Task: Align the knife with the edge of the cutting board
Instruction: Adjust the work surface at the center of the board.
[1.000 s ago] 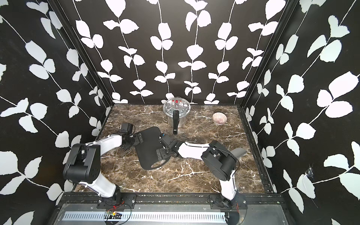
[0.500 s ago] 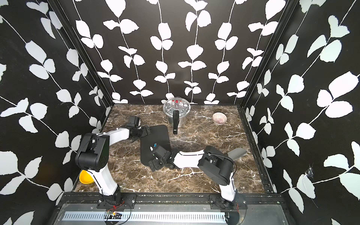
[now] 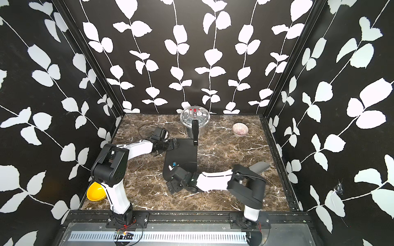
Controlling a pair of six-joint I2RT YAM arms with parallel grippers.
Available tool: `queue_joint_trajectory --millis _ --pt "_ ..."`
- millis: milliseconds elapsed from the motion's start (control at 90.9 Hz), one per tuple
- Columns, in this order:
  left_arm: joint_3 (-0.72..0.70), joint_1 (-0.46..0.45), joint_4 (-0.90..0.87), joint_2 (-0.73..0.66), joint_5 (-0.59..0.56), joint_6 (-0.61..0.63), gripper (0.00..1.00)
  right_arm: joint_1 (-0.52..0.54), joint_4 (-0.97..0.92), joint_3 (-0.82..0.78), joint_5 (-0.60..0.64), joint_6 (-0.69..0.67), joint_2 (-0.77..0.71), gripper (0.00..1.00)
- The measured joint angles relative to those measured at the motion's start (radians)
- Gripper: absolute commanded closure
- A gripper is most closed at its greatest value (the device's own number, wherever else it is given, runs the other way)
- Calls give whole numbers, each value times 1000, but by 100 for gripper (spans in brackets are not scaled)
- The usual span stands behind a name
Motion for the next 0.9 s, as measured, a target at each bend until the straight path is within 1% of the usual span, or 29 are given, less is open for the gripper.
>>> queue_joint_trajectory --millis 99,209,341,451,627,693,770,902 --pt "0 0 0 0 0 0 2 -62 12 -50 40 -7 -68 0" --pt "0 0 0 0 0 0 2 -137 38 -83 59 -28 -84 0" --pt "0 0 -1 0 0 0 2 -204 58 -98 54 -62 -57 0" --pt "2 -1 -5 0 1 3 1 -220 76 -90 29 -84 4 0" --pt "18 -1 -25 7 -3 10 1 -215 133 -66 -1 -85 50 1" --pt "29 -1 -37 13 -11 14 2 -195 147 -65 5 -71 56 1" --pt "42 -2 -42 23 -26 19 2 -148 152 -48 14 -56 71 1" --pt "65 -13 -39 44 -56 37 2 -35 129 20 15 -31 117 1"
